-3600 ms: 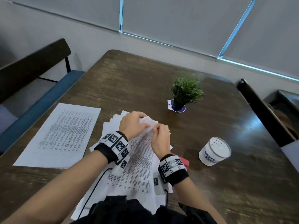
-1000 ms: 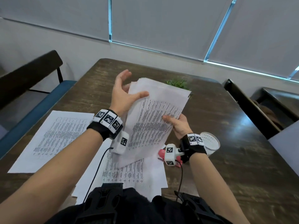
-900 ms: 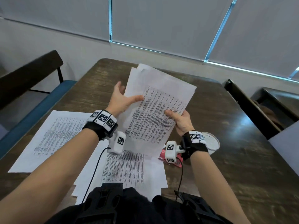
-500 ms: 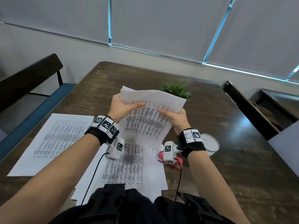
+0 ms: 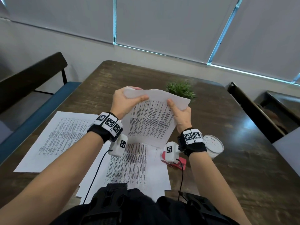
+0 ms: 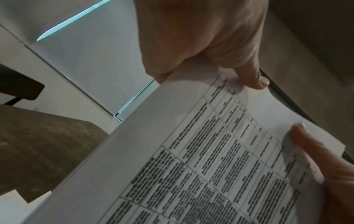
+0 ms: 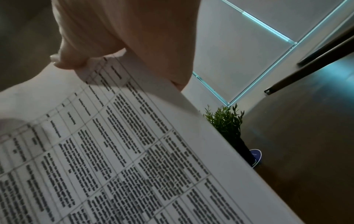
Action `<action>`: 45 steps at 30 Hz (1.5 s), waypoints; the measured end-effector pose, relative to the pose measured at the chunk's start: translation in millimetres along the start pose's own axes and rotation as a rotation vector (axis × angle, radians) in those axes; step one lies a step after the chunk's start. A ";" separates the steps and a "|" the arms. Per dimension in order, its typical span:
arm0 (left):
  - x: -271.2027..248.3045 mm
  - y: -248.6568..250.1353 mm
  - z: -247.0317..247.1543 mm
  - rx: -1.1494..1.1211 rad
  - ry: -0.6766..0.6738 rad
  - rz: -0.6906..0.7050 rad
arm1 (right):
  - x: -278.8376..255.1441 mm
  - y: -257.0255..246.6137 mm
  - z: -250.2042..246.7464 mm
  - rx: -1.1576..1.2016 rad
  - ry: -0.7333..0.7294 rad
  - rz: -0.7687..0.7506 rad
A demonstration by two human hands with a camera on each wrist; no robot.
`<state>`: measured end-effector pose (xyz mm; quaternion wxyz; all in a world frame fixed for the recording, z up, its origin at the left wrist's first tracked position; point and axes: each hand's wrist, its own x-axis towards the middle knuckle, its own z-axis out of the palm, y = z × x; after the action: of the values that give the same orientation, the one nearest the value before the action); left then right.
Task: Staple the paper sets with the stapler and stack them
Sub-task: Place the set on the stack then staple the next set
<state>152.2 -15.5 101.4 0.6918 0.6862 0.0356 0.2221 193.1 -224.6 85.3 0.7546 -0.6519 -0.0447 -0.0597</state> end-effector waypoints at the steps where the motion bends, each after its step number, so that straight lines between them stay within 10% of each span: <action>1: -1.2 -0.3 2.0 0.007 -0.008 0.008 | -0.7 -1.7 2.2 0.007 -0.022 -0.008; 7: -3.4 17.3 1.8 -0.035 0.085 0.171 | 0.5 -15.5 11.6 0.087 -0.074 -0.065; 17: -3.6 -28.3 -10.7 -0.015 -0.157 -0.122 | -4.1 30.8 8.5 -0.069 -0.087 0.088; 26: 1.3 -9.8 -16.2 -0.104 -0.005 -0.014 | -3.4 18.6 11.6 -0.056 -0.081 -0.045; 35: -22.1 -97.2 -24.0 0.122 -0.042 -0.282 | -17.7 89.3 3.8 -0.274 -0.095 0.138; 45: -23.2 -112.5 -30.2 0.255 -0.034 -0.222 | -20.3 102.4 6.9 -0.288 -0.096 0.276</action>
<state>149.7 8.9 -14.8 0.6200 0.7638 0.1272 0.1264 188.2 -202.4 -16.8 0.6518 -0.7550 0.0182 0.0698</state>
